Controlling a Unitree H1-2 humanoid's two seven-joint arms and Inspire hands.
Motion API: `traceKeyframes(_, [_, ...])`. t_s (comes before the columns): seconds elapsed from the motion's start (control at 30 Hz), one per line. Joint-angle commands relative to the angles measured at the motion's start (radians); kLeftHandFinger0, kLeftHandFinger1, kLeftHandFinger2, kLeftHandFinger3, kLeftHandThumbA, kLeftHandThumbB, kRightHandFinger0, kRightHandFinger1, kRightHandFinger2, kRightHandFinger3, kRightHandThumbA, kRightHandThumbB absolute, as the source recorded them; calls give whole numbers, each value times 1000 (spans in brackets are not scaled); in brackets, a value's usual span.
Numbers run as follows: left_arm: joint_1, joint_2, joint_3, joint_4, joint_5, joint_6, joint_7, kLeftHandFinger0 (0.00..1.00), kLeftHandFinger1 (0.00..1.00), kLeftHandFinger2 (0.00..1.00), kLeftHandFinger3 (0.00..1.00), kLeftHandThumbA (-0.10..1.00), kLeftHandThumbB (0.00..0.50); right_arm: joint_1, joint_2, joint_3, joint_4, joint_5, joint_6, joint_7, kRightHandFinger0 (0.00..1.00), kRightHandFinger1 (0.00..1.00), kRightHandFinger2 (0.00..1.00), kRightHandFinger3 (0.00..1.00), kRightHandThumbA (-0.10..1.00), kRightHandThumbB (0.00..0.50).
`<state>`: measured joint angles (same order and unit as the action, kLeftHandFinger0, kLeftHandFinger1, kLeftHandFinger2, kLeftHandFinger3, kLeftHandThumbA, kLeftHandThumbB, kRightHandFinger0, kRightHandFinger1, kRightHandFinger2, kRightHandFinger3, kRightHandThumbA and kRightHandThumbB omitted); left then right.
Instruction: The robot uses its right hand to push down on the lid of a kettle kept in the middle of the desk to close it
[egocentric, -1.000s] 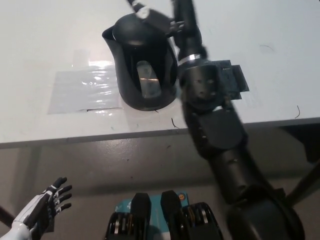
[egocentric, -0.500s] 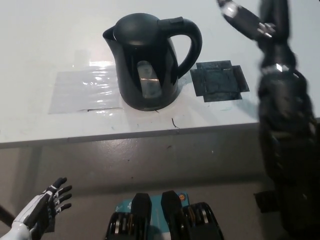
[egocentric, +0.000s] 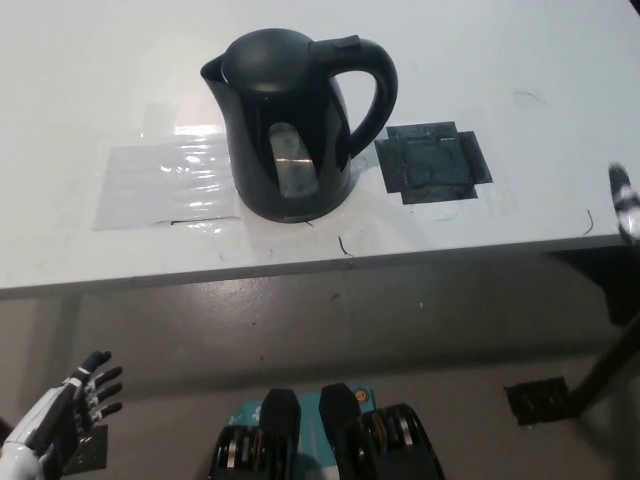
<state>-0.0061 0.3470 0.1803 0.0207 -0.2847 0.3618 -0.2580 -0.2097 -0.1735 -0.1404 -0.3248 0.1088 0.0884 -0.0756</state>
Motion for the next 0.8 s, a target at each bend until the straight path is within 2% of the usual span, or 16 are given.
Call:
traceKeyframes(0.0, [-7, 23, 16, 2, -9, -20, -10, 1000, 1000, 1000, 1000, 830, 117, 12, 28, -33, 66, 64, -136, 17, 1000, 1000, 1000, 1000, 785, 0])
traceKeyframes(0.07, [-8, 20, 17, 6, -11, -21, -9, 1000, 1000, 1000, 1000, 826, 111, 30, 44, -51, 151, 66, -197, 12, 1000, 1000, 1000, 1000, 912, 0])
traceKeyframes(0.1, [-8, 20, 17, 7, -10, -21, -9, 1000, 1000, 1000, 1000, 822, 113, 34, 50, -54, 170, 66, -212, 10, 1000, 1000, 1000, 1000, 941, 13])
traceKeyframes(0.2, [-9, 19, 16, 13, -9, -28, -10, 1000, 1000, 1000, 1000, 821, 115, 54, 71, -63, 212, 58, -245, 6, 1000, 1000, 1000, 1000, 1000, 0])
traceKeyframes(0.3, [-18, 24, 19, 8, -13, -16, -10, 1000, 1000, 1000, 1000, 831, 135, 62, 85, -66, 283, 41, -273, 2, 1000, 1000, 1000, 1000, 1000, 0])
traceKeyframes(0.4, [-21, 21, 13, 10, -2, -16, -3, 1000, 1000, 1000, 1000, 833, 122, 64, 80, -59, 353, 5, -290, -3, 1000, 1000, 1000, 1000, 1000, 0])
traceKeyframes(0.5, [-19, 22, 12, 11, 0, -20, -5, 1000, 1000, 1000, 1000, 831, 134, 61, 81, -55, 409, -24, -310, -20, 1000, 1000, 1000, 1000, 1000, 0])
traceKeyframes(0.77, [-19, 25, 5, 12, 10, -30, -7, 1000, 1000, 1000, 1000, 850, 119, 9, 86, -70, 655, -23, -368, -53, 1000, 1000, 1000, 1000, 930, 0])
